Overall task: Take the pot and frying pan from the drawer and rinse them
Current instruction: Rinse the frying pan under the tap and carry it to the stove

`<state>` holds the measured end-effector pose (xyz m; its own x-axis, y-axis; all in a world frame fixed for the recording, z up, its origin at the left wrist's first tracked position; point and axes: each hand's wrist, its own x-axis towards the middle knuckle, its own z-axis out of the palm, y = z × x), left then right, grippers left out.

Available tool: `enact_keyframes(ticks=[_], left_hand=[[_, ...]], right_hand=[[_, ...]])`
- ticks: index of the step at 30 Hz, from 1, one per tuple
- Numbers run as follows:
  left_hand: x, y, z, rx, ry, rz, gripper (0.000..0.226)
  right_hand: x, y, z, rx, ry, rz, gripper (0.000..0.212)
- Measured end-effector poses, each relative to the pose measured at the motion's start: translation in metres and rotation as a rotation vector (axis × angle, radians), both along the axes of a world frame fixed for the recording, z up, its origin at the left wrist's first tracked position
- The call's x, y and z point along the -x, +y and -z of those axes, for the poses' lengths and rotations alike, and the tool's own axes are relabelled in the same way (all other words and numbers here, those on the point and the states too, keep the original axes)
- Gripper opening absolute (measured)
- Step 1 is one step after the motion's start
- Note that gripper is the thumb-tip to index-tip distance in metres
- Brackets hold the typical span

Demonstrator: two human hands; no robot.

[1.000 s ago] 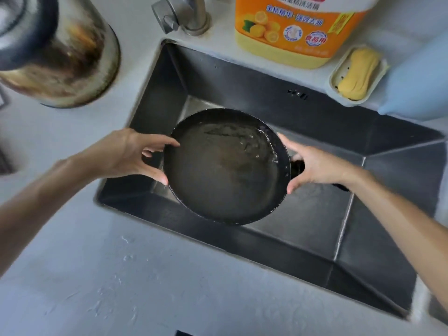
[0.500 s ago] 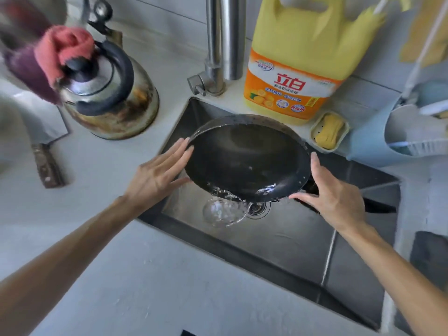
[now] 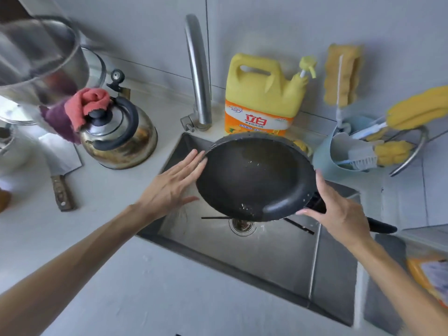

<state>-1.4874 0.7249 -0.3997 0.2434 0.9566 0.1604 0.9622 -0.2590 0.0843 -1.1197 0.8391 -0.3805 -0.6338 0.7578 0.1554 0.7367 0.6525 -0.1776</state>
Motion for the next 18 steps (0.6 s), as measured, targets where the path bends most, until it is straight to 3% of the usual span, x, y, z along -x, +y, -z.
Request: enact_keyframes(ticks=[2, 5, 12, 18], left_hand=[[-0.008, 0.004, -0.014, 0.117, -0.070, -0.013, 0.103], [-0.022, 0.008, -0.039, 0.289, -0.090, -0.033, 0.113], [-0.051, -0.003, -0.073, 0.471, -0.473, -0.040, 0.115], [-0.089, 0.017, -0.112, 0.473, -0.643, 0.224, 0.099]], right_hand=[[-0.007, 0.001, -0.014, 0.333, -0.047, 0.088, 0.113], [-0.019, 0.008, -0.024, 0.546, -0.141, 0.074, 0.118], [-0.063, -0.022, -0.067, 0.766, -0.154, 0.102, 0.128], [-0.106, -0.074, -0.114, 0.689, -0.042, 0.347, 0.129]])
